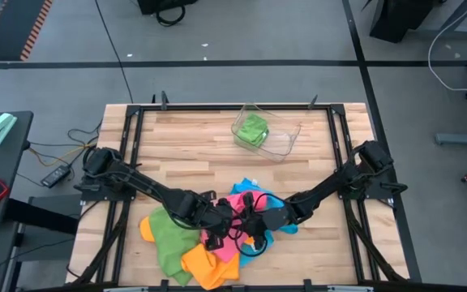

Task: Fold microfiber towels
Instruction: Fold the top pink towel

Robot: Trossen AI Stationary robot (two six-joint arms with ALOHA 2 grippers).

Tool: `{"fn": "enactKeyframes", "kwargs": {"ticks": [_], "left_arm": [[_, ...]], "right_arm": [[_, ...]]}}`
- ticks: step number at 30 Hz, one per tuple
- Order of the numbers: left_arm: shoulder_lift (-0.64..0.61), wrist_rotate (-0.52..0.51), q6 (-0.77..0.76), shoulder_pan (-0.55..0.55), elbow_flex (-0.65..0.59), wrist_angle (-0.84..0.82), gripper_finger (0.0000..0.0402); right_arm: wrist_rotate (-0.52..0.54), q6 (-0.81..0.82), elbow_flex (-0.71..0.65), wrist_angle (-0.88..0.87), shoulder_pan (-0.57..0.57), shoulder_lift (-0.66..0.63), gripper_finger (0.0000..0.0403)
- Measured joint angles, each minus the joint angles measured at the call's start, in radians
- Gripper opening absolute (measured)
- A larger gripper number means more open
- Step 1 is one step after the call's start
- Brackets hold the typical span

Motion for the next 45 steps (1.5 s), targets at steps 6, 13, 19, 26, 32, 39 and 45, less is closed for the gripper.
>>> {"fn": "enactKeyframes", "kwargs": {"ticks": [6, 13, 19, 26, 32, 39, 45], "left_arm": [[0.0, -0.009, 0.018, 0.001, 0.0, 0.041, 0.0021], [0.0, -0.027, 0.019, 0.002, 0.0, 0.05, 0.0037], [0.0, -0.041, 0.019, 0.003, -0.001, 0.057, 0.0024], [0.0, -0.044, 0.024, 0.002, -0.001, 0.06, 0.0041], [0.0, -0.042, 0.03, -0.009, -0.025, 0.079, 0.009], [0.0, -0.035, 0.04, -0.035, -0.089, 0.177, 0.0143], [0.01, -0.032, 0.071, -0.044, -0.092, 0.198, 0.0167]], "right_arm": [[-0.008, -0.026, 0.0, -0.003, -0.009, 0.0, 0.0124], [-0.046, -0.03, 0.0, -0.003, -0.013, 0.0, 0.0097], [-0.046, -0.032, 0.0, -0.003, -0.019, 0.0, 0.0036], [-0.066, -0.028, 0.0, -0.004, -0.022, 0.0, 0.0006], [-0.072, -0.026, 0.0, -0.007, -0.022, 0.0, 0.0004], [-0.117, 0.003, 0.0, -0.031, -0.029, 0.0, 0.0003], [-0.162, -0.004, 0.0, -0.003, -0.032, -0.001, 0.0003]]}}
